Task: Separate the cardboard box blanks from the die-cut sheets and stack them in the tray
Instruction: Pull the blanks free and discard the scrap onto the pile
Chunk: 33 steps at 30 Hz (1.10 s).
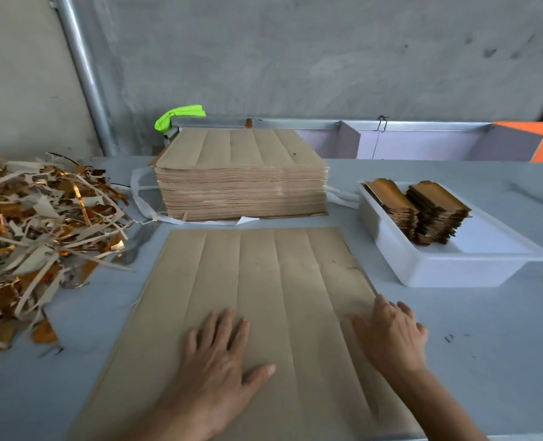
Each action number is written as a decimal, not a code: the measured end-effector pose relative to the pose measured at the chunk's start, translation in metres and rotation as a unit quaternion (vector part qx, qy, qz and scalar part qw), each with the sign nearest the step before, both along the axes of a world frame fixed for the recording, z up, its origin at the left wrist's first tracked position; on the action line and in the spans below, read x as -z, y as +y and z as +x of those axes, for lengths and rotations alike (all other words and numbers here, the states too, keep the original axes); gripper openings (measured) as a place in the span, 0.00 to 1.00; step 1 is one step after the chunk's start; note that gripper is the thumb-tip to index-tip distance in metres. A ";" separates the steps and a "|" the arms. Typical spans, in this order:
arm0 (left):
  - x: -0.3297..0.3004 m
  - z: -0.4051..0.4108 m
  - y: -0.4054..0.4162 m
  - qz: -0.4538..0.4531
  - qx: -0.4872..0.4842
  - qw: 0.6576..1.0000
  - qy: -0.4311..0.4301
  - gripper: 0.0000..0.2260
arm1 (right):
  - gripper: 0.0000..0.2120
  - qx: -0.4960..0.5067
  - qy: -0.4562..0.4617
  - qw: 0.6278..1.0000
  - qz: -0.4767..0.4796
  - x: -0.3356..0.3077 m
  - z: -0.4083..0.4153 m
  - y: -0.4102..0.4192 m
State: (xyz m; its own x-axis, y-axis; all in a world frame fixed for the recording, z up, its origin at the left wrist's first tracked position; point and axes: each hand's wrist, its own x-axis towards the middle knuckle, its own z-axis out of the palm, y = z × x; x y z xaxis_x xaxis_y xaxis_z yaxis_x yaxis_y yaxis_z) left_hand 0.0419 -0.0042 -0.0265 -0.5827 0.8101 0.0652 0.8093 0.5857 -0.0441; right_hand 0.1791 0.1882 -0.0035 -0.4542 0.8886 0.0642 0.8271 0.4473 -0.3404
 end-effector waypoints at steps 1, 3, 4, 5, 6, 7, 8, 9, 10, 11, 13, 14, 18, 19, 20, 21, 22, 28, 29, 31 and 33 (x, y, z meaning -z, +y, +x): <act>0.000 0.000 0.001 0.005 -0.002 1.000 0.001 0.31 | 0.09 -0.004 0.031 1.000 -0.002 -0.003 0.002 0.000; 0.001 -0.001 0.001 0.011 -0.002 1.000 0.009 0.31 | 0.04 -0.004 0.098 0.995 -0.004 -0.007 0.004 0.002; 0.001 -0.002 0.001 0.010 0.002 1.000 0.011 0.31 | 0.06 0.002 0.131 0.991 -0.005 -0.007 0.005 0.005; 0.001 -0.002 0.000 0.007 0.004 1.000 0.011 0.31 | 0.09 0.010 0.167 0.986 -0.012 -0.009 0.006 0.010; 0.002 -0.001 0.000 0.005 0.009 1.000 0.010 0.31 | 0.12 0.022 0.195 0.980 -0.026 -0.011 0.007 0.015; 0.001 -0.001 0.000 0.001 0.009 1.000 0.004 0.31 | 0.13 0.030 0.210 0.976 -0.040 -0.013 0.008 0.022; 0.000 -0.001 0.000 -0.007 0.008 1.000 -0.006 0.31 | 0.13 0.035 0.216 0.974 -0.052 -0.014 0.009 0.028; -0.001 -0.001 -0.001 -0.016 0.008 1.000 -0.016 0.31 | 0.13 0.035 0.220 0.973 -0.064 -0.015 0.009 0.035; -0.002 -0.002 -0.001 -0.013 0.012 1.000 -0.020 0.31 | 0.12 0.033 0.227 0.970 -0.083 -0.017 0.009 0.041; -0.003 -0.003 0.000 -0.008 0.009 1.000 -0.026 0.32 | 0.12 0.031 0.238 0.964 -0.112 -0.018 0.009 0.046; -0.007 -0.003 0.003 -0.025 -0.002 0.999 -0.046 0.39 | 0.10 0.034 0.285 0.936 -0.204 -0.024 0.008 0.054; -0.003 -0.005 0.005 -0.031 0.011 0.999 -0.029 0.43 | 0.10 0.041 0.317 0.909 -0.267 -0.027 0.007 0.057; -0.015 -0.005 0.025 0.077 0.054 0.992 -0.079 0.37 | 0.13 0.018 0.393 0.790 -0.470 -0.038 0.004 0.054; -0.021 -0.001 0.035 0.136 0.068 0.981 -0.117 0.34 | 0.16 0.003 0.400 0.775 -0.490 -0.040 0.001 0.051; -0.029 0.005 0.046 0.198 0.077 0.964 -0.161 0.33 | 0.17 -0.009 0.406 0.762 -0.505 -0.040 -0.002 0.048; -0.036 0.012 0.057 0.247 0.073 0.943 -0.210 0.32 | 0.17 -0.019 0.411 0.752 -0.515 -0.041 -0.006 0.044; -0.043 0.021 0.067 0.279 0.056 0.923 -0.259 0.32 | 0.14 -0.025 0.416 0.745 -0.520 -0.042 -0.010 0.042; -0.056 0.037 0.119 0.311 -0.055 0.817 -0.483 0.21 | 0.09 -0.048 0.401 0.746 -0.529 -0.045 -0.015 0.041; -0.055 0.036 0.123 0.313 -0.068 0.789 -0.524 0.18 | 0.07 -0.049 0.399 0.748 -0.528 -0.045 -0.014 0.042; -0.054 0.034 0.127 0.308 -0.076 0.748 -0.583 0.13 | 0.02 -0.036 0.393 0.756 -0.523 -0.042 -0.010 0.046; -0.055 0.030 0.126 0.293 -0.079 0.728 -0.615 0.11 | 0.03 -0.022 0.389 0.761 -0.519 -0.039 -0.005 0.050</act>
